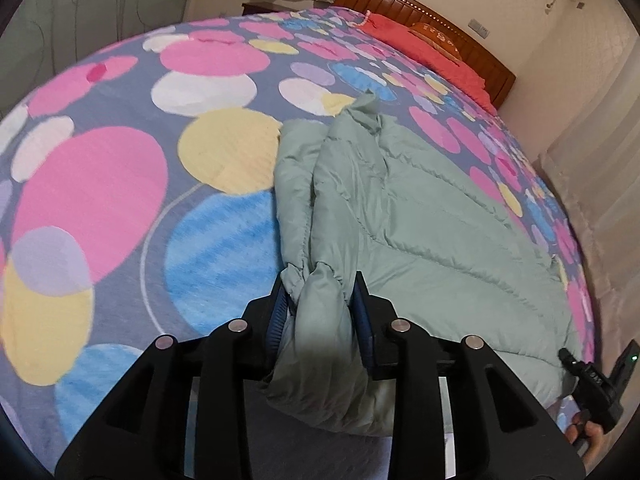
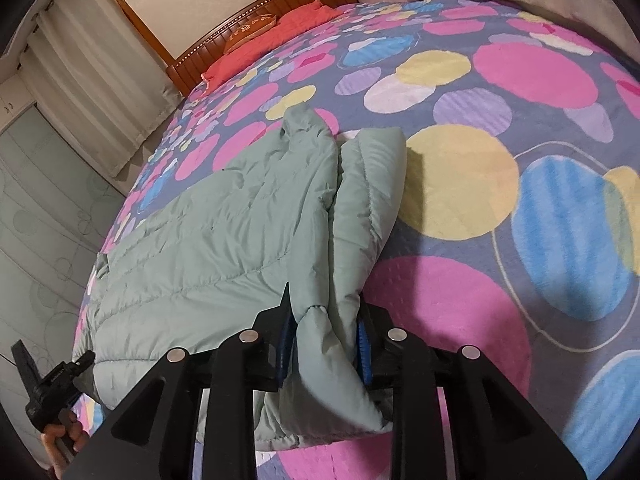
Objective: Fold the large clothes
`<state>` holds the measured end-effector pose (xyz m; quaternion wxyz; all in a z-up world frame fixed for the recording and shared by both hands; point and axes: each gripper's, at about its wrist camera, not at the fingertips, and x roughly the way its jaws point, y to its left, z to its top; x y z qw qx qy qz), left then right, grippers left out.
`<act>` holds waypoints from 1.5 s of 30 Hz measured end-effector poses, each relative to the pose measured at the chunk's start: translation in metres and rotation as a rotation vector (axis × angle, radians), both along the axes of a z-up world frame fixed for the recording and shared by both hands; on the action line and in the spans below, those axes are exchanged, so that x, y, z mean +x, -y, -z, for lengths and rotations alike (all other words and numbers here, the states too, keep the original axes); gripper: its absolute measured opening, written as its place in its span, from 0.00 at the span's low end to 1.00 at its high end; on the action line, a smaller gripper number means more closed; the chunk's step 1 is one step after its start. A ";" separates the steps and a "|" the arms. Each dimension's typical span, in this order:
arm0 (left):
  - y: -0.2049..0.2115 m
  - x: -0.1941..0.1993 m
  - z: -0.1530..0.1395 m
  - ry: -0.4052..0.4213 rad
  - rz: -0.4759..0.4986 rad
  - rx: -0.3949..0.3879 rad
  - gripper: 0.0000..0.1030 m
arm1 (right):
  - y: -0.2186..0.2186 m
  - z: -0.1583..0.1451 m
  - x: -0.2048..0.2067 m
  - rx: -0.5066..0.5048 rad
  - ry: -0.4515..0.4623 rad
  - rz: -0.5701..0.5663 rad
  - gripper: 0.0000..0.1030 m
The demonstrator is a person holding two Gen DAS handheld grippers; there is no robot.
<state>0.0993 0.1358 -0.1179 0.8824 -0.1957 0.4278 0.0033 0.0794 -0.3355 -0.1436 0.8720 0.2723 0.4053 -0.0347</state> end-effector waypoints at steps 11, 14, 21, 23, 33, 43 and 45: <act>0.006 -0.006 -0.028 0.043 -0.025 0.161 0.31 | -0.009 -0.014 -0.004 -0.116 -0.011 0.010 0.26; 0.007 -0.004 -0.030 0.045 -0.027 0.184 0.31 | -0.012 -0.018 -0.004 -0.165 -0.016 0.013 0.26; 0.010 0.000 -0.029 0.043 -0.031 0.234 0.31 | -0.024 -0.033 -0.004 -0.329 -0.019 0.026 0.26; 0.010 0.003 -0.029 0.040 -0.033 0.245 0.31 | -0.026 -0.037 -0.004 -0.364 -0.013 0.029 0.26; 0.017 0.013 -0.033 0.049 -0.035 0.309 0.40 | -0.053 -0.063 0.011 -0.444 0.037 -0.008 0.26; 0.019 0.023 -0.040 0.061 -0.041 0.319 0.41 | -0.102 -0.066 0.037 -0.449 0.055 -0.100 0.26; 0.021 0.025 -0.042 0.064 -0.038 0.313 0.41 | -0.112 -0.065 0.042 -0.446 0.056 -0.117 0.26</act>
